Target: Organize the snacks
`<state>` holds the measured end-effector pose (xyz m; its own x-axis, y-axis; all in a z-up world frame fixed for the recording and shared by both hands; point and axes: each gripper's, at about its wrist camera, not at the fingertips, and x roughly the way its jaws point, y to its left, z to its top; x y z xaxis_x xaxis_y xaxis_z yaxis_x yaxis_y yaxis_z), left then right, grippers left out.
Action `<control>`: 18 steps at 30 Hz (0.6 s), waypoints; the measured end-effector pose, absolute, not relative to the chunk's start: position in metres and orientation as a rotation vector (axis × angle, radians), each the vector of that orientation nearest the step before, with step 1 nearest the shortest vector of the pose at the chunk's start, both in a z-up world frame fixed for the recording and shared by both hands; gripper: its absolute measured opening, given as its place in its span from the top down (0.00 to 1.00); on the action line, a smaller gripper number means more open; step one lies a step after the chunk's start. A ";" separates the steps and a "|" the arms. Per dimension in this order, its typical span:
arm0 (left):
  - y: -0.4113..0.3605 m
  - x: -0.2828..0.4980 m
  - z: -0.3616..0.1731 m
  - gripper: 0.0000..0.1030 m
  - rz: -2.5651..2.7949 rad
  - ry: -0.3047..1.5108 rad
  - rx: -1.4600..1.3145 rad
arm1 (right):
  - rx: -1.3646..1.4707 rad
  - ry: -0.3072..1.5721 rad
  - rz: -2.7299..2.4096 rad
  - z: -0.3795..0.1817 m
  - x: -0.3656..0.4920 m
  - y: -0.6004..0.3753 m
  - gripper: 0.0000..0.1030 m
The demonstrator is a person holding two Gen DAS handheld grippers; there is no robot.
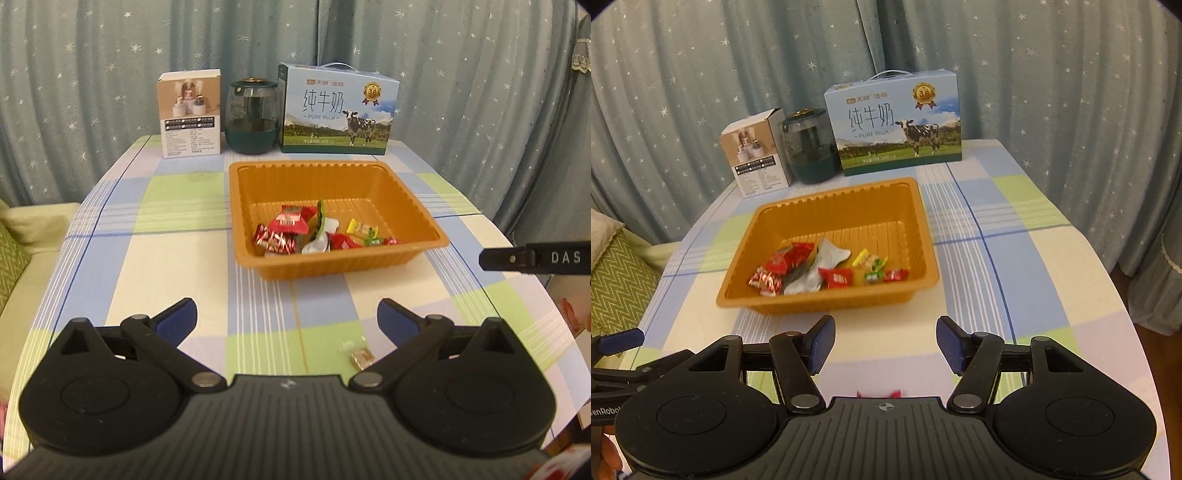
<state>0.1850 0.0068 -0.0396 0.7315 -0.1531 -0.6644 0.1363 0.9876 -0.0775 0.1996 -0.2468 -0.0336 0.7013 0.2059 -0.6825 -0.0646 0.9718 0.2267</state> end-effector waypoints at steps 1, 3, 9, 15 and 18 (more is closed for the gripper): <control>0.007 0.180 -0.039 0.00 -0.157 0.734 -0.031 | 0.199 0.782 0.152 -0.034 0.194 -0.248 0.41; 0.008 0.170 -0.040 0.00 -0.156 0.738 -0.037 | 0.225 0.782 0.149 -0.034 0.182 -0.250 0.40; 0.009 0.143 -0.046 0.00 -0.140 0.755 -0.042 | 0.299 0.788 0.128 -0.042 0.142 -0.257 0.40; 0.014 0.124 -0.057 0.00 -0.116 0.779 -0.078 | 0.280 0.802 0.131 -0.054 0.112 -0.247 0.40; 0.018 0.118 -0.062 0.00 -0.096 0.790 -0.093 | 0.297 0.814 0.127 -0.061 0.105 -0.246 0.40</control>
